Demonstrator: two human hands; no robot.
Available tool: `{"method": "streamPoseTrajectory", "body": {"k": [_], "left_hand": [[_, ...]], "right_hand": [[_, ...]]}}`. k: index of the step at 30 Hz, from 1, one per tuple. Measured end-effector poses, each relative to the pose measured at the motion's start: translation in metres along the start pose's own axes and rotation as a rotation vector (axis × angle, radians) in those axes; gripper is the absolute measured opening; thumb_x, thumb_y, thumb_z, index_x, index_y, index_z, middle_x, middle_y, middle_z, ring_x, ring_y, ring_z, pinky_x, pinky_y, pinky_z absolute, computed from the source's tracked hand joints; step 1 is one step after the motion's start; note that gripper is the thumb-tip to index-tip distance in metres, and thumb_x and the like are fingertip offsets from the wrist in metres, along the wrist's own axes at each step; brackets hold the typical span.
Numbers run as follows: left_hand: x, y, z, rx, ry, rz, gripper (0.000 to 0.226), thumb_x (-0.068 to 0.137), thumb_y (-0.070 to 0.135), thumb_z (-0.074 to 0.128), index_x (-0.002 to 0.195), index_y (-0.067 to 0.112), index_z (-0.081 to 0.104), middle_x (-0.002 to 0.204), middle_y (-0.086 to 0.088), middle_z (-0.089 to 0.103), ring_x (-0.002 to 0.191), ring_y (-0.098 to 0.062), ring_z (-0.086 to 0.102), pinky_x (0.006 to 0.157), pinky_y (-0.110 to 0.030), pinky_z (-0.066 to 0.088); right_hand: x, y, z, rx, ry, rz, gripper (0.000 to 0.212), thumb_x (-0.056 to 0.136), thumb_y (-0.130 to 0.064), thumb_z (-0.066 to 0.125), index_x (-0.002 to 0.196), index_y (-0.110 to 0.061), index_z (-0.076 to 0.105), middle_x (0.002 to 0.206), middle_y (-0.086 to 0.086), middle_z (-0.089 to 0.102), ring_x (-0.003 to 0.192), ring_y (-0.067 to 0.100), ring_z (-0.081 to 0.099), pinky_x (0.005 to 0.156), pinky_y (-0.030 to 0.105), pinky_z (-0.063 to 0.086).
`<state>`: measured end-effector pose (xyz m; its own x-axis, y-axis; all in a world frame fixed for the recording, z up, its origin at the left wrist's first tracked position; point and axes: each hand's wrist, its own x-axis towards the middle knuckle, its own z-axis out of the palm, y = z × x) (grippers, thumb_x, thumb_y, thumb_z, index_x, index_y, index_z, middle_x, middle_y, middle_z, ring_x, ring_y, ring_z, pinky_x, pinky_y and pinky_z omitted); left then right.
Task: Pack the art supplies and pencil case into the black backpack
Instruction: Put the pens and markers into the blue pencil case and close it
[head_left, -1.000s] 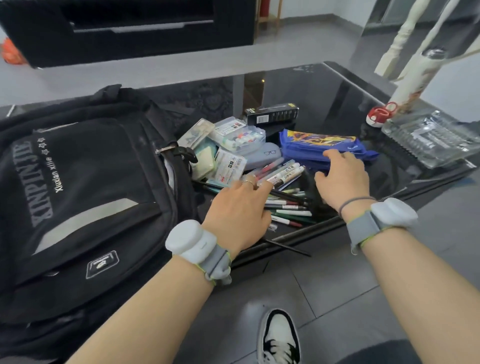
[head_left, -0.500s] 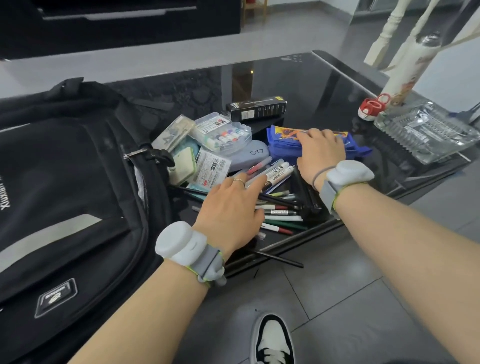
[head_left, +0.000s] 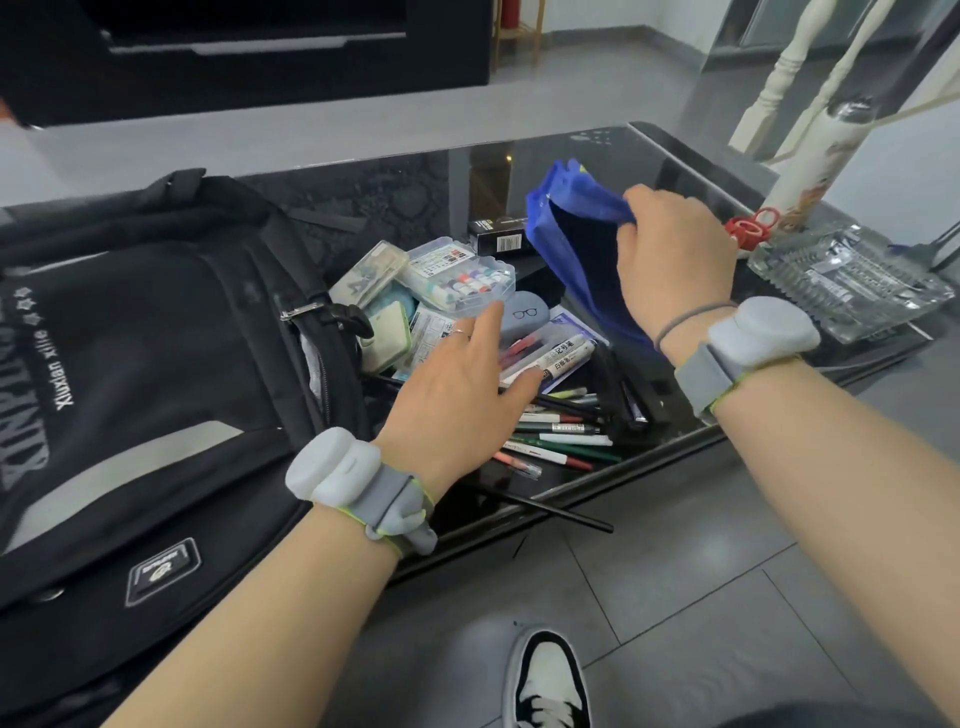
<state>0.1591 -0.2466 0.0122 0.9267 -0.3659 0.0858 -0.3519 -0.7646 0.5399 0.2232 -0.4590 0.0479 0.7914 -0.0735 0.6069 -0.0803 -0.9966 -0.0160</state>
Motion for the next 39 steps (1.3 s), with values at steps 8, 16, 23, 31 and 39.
{"method": "streamPoseTrajectory", "body": {"k": [8,16,23,31,39], "left_hand": [[-0.021,0.0,-0.03,-0.734,0.112,-0.218,0.058,0.092,0.034,0.068,0.144,0.024,0.043,0.129,0.01,0.063,0.108,0.009,0.062,0.09,-0.014,0.049],[-0.058,-0.018,-0.065,-0.984,-0.042,-0.587,0.038,0.07,0.019,0.048,0.105,0.018,0.064,0.1,-0.013,0.071,0.094,-0.033,0.068,0.095,-0.047,0.051],[-0.069,-0.024,-0.071,-1.161,-0.188,-0.614,0.039,0.092,0.018,0.047,0.127,0.01,0.064,0.096,-0.008,0.078,0.074,-0.021,0.073,0.07,-0.029,0.058],[-0.049,-0.024,-0.058,-1.114,-0.159,-0.68,0.059,0.075,0.029,0.052,0.132,0.015,0.057,0.113,-0.013,0.074,0.091,-0.03,0.065,0.097,-0.05,0.048],[-0.029,-0.039,-0.051,-1.091,-0.097,-0.75,0.044,0.085,0.025,0.048,0.129,0.025,0.053,0.125,-0.015,0.068,0.092,-0.032,0.068,0.087,-0.046,0.056]], "right_hand": [[-0.06,-0.101,-0.08,0.46,-0.131,0.061,0.016,0.087,-0.021,0.053,0.074,-0.016,0.045,0.071,0.005,0.055,0.069,0.035,0.051,0.059,0.035,0.036],[-0.09,-0.115,-0.076,0.717,-0.468,0.32,0.029,0.081,-0.008,0.052,0.062,-0.012,0.031,0.061,0.003,0.038,0.057,0.022,0.034,0.049,0.031,0.028],[-0.085,-0.124,-0.082,1.049,-0.603,0.581,0.014,0.081,-0.009,0.057,0.07,-0.009,0.048,0.064,0.005,0.046,0.057,0.021,0.041,0.054,0.027,0.035],[-0.084,-0.11,-0.059,1.125,-0.721,0.542,0.029,0.089,-0.049,0.053,0.102,-0.026,0.066,0.093,-0.003,0.072,0.088,0.015,0.068,0.081,0.033,0.054],[-0.093,-0.065,-0.02,0.228,-0.877,-0.057,0.061,0.085,-0.015,0.058,0.143,-0.019,0.038,0.139,0.006,0.047,0.128,0.029,0.041,0.1,0.041,0.043]]}}
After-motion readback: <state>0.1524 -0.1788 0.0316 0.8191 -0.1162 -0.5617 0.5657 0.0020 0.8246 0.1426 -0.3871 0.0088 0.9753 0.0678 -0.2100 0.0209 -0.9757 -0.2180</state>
